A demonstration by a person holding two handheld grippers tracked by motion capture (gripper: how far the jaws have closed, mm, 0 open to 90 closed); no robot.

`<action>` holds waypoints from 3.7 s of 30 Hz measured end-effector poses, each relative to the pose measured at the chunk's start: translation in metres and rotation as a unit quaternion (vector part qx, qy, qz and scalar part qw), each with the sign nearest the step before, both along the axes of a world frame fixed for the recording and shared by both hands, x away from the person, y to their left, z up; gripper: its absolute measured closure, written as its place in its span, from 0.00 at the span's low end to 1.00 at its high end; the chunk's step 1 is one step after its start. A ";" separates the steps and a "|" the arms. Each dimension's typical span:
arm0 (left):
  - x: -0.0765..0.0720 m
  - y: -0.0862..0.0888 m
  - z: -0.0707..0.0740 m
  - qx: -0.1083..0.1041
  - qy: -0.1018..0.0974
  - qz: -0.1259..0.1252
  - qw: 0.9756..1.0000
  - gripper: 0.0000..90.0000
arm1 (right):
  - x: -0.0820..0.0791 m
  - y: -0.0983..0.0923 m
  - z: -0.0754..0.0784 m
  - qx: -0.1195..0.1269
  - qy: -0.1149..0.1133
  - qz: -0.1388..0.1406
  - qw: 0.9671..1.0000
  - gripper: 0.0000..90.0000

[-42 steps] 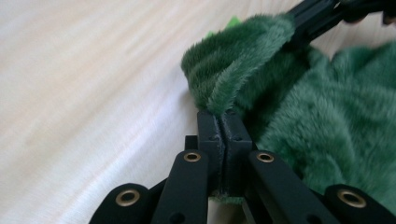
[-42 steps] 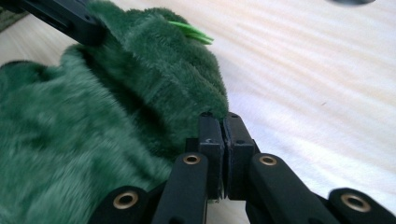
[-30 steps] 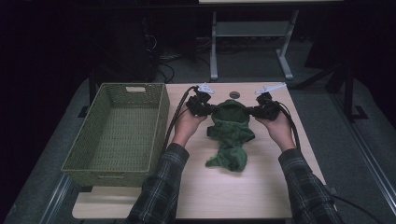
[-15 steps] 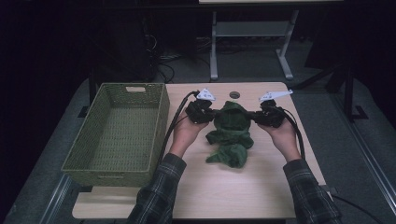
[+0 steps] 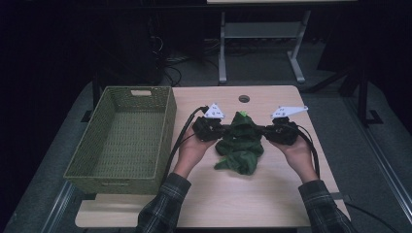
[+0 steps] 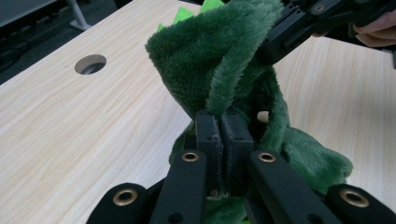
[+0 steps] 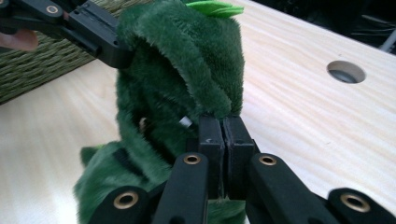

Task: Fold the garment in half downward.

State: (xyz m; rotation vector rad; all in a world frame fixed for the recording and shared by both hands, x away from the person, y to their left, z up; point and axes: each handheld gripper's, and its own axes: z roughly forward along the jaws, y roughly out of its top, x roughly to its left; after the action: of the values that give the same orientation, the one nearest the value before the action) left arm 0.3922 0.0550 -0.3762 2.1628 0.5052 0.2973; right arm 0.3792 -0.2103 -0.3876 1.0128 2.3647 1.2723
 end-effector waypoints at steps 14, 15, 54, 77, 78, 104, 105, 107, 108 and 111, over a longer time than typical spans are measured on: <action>-0.035 0.000 -0.013 0.005 -0.010 -0.034 0.999 0.97 | -0.036 -0.002 -0.012 -0.001 -0.003 0.024 1.000 0.97; -0.039 0.001 -0.015 0.008 -0.010 -0.039 0.999 0.97 | -0.040 -0.002 -0.012 -0.002 -0.005 0.026 1.000 0.97; -0.087 0.002 -0.088 0.076 0.041 -0.129 0.988 0.97 | -0.095 0.006 -0.068 -0.086 0.109 0.101 0.985 0.98; -0.074 0.025 -0.062 0.029 0.043 -0.081 0.995 0.80 | -0.100 0.011 -0.050 -0.041 0.077 0.100 0.991 0.74; -0.075 0.026 -0.060 0.026 0.042 -0.080 0.996 0.79 | -0.102 0.010 -0.048 -0.038 0.075 0.100 0.991 0.73; -0.045 0.000 -0.016 0.003 0.025 -0.064 0.998 1.00 | -0.061 0.008 -0.016 -0.030 0.039 0.066 0.997 1.00; -0.041 -0.003 -0.019 0.008 0.029 -0.064 0.997 1.00 | -0.058 0.008 -0.018 -0.035 0.040 0.068 0.996 1.00; -0.036 -0.008 -0.026 0.015 0.042 -0.062 0.997 1.00 | -0.056 0.010 -0.023 -0.043 0.051 0.068 0.995 1.00; -0.034 -0.009 -0.029 0.026 0.046 -0.063 0.997 1.00 | -0.056 0.010 -0.026 -0.046 0.051 0.072 0.995 1.00; -0.036 -0.008 -0.041 0.042 0.059 -0.065 0.995 1.00 | -0.059 0.011 -0.032 -0.055 0.066 0.077 0.993 1.00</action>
State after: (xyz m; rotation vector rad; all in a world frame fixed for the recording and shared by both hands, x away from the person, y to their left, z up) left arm 0.3563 0.0469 -0.4173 2.2937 0.4217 0.1230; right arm 0.3204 -0.1993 -0.4195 0.9225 2.6272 1.1410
